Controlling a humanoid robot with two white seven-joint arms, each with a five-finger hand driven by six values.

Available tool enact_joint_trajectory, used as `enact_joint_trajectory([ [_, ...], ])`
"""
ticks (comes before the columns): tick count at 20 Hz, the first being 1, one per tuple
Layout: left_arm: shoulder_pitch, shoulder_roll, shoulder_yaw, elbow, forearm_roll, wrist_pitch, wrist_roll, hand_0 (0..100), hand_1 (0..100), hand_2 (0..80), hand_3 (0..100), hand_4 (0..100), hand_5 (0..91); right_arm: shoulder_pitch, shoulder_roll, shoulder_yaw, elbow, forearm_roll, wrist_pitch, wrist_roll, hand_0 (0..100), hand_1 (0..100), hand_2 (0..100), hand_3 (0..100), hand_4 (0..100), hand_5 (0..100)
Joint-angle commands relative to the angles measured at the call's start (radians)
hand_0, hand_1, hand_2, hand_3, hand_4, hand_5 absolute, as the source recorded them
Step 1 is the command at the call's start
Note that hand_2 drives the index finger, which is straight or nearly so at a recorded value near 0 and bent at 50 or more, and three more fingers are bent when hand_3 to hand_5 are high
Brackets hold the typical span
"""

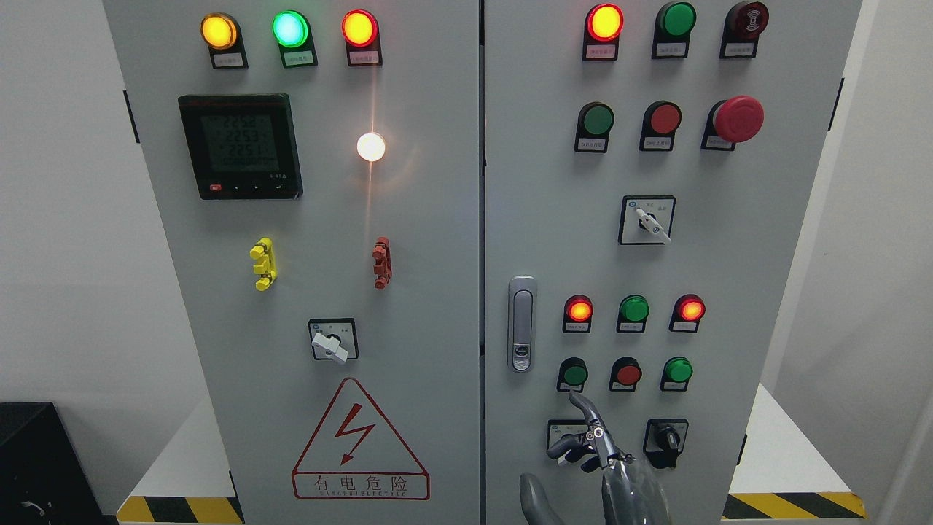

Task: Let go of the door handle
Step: 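Raise the right hand up toward the silver door latch handle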

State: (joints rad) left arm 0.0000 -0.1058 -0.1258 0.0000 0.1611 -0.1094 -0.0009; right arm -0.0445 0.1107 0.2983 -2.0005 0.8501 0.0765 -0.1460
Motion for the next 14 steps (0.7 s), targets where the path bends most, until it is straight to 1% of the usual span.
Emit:
enact_joint_trajectory([
  [1,-0.026,0.000,0.000,0.029,0.000,0.000,0.001,12,56,0.0,0,0,0.0,-0.052,0.003,0.082,0.115,0.216,0.002,-0.027,31,25,2,100,100,100],
  [3,-0.028,0.000,0.000,0.029,0.000,0.000,0.001,12,56,0.0,0,0,0.0,-0.055,0.003,0.084,0.124,0.277,0.005,-0.029,31,25,2,100,100,100],
  [6,-0.026,0.000,0.000,0.029,0.000,0.000,0.001,12,56,0.0,0,0,0.0,-0.058,0.003,0.082,0.127,0.411,0.012,-0.030,32,24,2,100,100,100],
  [9,-0.026,0.000,0.000,0.029,0.000,0.000,0.001,12,56,0.0,0,0,0.0,-0.061,0.003,0.084,0.137,0.435,0.014,-0.030,33,22,1,100,100,100],
  [14,-0.028,0.000,0.000,0.029,0.000,0.000,0.001,12,56,0.0,0,0,0.0,-0.103,0.011,0.087,0.181,0.523,0.014,-0.030,34,19,0,100,100,100],
])
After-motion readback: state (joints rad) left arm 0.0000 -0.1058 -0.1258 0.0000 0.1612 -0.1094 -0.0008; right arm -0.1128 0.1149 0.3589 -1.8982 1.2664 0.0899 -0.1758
